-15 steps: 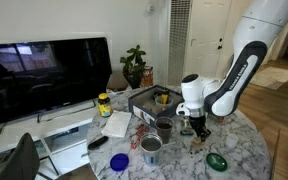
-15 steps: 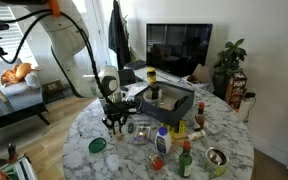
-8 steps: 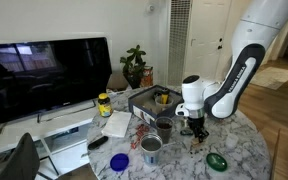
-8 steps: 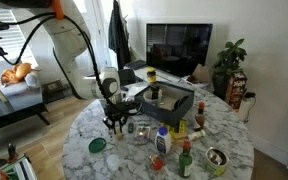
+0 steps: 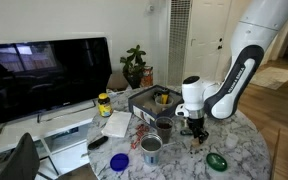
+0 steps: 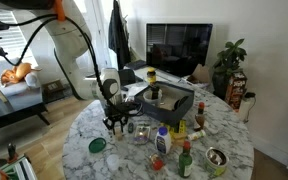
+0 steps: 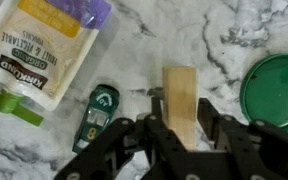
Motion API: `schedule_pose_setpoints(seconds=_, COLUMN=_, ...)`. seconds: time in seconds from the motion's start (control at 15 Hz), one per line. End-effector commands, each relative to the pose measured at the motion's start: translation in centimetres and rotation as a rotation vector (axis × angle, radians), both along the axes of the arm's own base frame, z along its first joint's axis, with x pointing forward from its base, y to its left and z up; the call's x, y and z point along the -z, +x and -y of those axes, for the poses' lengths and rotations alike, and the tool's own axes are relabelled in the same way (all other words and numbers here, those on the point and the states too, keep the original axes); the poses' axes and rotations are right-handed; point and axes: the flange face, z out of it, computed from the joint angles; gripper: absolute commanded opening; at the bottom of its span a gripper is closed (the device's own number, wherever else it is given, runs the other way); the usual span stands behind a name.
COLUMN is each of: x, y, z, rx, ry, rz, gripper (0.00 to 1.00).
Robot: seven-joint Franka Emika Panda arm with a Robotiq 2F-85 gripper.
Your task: Pick up the toy car and put it on the table, pick up the wooden block to the right of the toy car and stack it on the wooden block to the left, pick up the car and put it on the stacked wooden blocks
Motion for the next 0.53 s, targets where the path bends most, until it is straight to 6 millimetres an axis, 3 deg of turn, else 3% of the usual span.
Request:
schedule_pose_setpoints(seconds=0.0, x=-0.8, y=0.3, z=-0.1, rx=0.020, ry=0.020, rz=0.044, gripper=0.76)
schedule_pose_setpoints(seconds=0.2, x=-2.2, y=1.8, z=0.4, rx=0.073, ry=0.048, rz=0.115, gripper=0.99)
schedule_pose_setpoints(seconds=0.47, x=-2.6, y=3.9, z=2.4, rx=0.158, ry=0.050, rz=0.173, gripper=1.00)
